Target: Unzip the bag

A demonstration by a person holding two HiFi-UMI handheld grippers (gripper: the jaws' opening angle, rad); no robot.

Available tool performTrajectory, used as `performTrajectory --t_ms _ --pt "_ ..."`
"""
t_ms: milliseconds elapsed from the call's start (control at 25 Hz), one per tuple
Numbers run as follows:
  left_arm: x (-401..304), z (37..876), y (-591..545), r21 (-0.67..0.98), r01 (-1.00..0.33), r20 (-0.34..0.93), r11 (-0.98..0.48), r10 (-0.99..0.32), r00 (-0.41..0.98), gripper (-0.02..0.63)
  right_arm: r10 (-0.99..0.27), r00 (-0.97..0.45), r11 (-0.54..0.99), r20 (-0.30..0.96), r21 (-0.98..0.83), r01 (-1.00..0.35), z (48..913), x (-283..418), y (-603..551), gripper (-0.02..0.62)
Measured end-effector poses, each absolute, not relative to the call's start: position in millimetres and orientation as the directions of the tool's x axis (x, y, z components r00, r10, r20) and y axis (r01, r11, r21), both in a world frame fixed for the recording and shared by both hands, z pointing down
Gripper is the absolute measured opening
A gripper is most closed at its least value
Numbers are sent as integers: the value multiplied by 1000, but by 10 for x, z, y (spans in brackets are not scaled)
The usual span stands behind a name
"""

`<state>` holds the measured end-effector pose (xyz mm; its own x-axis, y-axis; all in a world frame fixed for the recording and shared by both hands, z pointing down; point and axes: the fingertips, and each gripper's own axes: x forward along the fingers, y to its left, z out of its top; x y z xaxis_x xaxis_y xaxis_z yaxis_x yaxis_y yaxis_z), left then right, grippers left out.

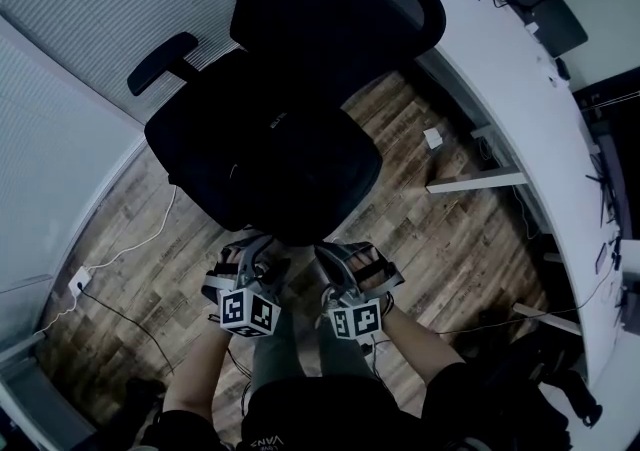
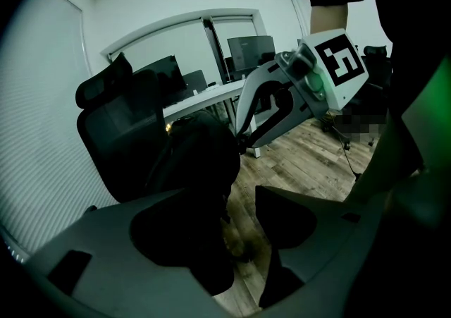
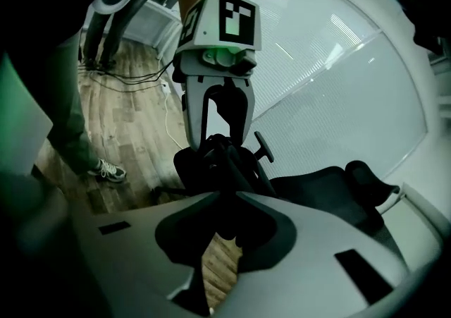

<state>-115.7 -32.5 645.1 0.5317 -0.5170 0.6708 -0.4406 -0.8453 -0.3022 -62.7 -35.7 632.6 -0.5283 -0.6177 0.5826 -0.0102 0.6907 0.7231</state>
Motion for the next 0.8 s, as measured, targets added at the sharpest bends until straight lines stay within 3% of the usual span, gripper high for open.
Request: performTrajectory --t_ms 360,800 --pt "-989 6404 -401 -405 -401 641 -822 -568 516 273 -515 -605 856 608 337 -391 6279 -607 -442 58" --pt "-837 6505 -542 -495 -338 648 -801 -599 470 271 -423 -678 871 602 64 -487 6210 -612 -481 54"
